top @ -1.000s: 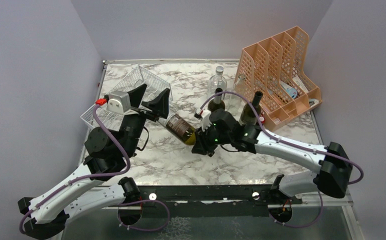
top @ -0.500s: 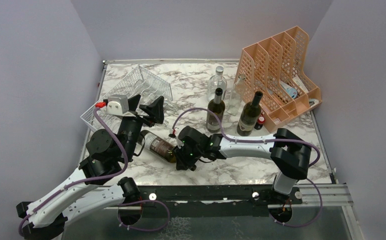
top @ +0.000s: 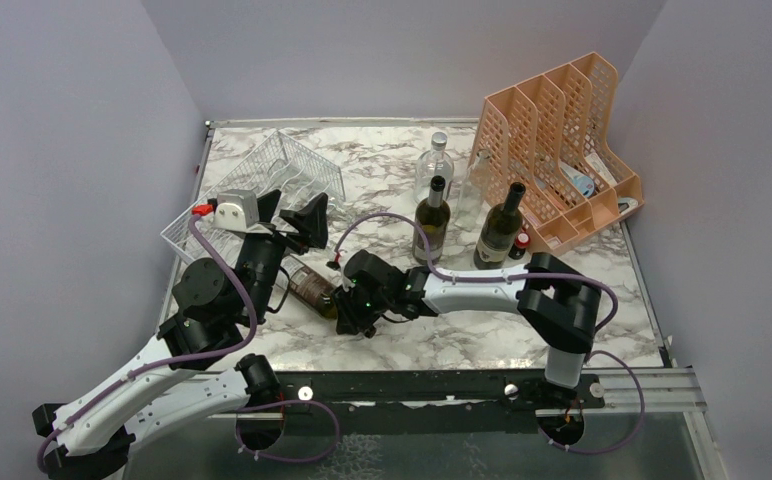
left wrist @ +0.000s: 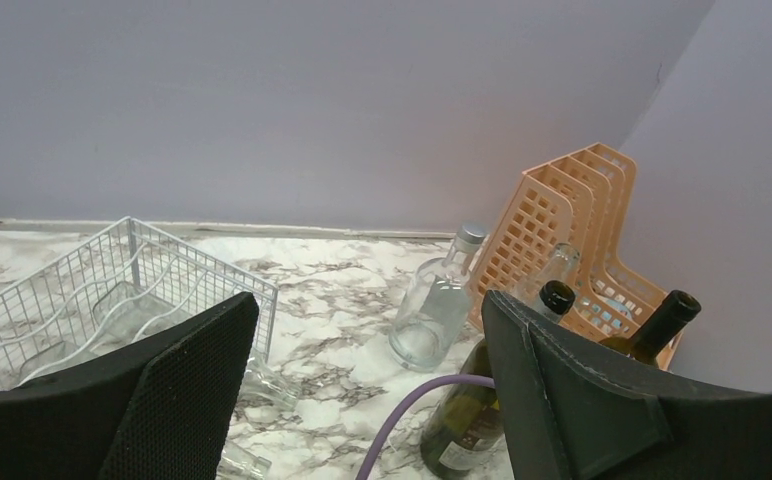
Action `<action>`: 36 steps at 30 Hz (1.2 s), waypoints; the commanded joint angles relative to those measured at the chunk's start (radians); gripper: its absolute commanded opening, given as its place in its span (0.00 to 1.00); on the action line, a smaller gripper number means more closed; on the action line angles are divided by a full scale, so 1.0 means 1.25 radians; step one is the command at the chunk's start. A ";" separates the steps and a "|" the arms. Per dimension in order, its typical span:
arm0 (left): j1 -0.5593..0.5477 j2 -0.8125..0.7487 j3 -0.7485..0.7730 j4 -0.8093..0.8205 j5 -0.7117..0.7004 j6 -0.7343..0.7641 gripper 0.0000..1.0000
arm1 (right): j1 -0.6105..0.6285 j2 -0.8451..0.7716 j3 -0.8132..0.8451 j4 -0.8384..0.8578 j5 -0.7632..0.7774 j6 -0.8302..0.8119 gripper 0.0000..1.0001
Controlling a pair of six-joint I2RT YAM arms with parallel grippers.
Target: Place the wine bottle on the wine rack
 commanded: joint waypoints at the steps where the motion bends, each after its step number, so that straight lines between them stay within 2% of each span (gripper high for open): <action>1: -0.003 -0.003 -0.002 -0.016 0.002 0.007 0.88 | 0.011 0.018 0.066 0.123 0.027 0.001 0.01; 11: -0.003 -0.011 0.018 -0.036 0.006 0.009 0.88 | 0.012 0.092 0.161 0.130 0.054 -0.004 0.01; 20: -0.003 0.012 0.085 -0.123 0.066 0.034 0.88 | 0.011 0.192 0.288 0.091 0.080 0.006 0.02; 23: -0.003 0.020 0.106 -0.153 0.076 0.034 0.89 | 0.012 0.232 0.346 0.071 0.092 0.011 0.05; 27: -0.003 0.018 0.127 -0.174 0.077 0.035 0.90 | 0.011 0.279 0.410 0.042 0.122 0.007 0.18; 36: -0.003 -0.002 0.144 -0.191 0.086 0.030 0.90 | 0.011 0.367 0.555 -0.055 0.145 -0.031 0.25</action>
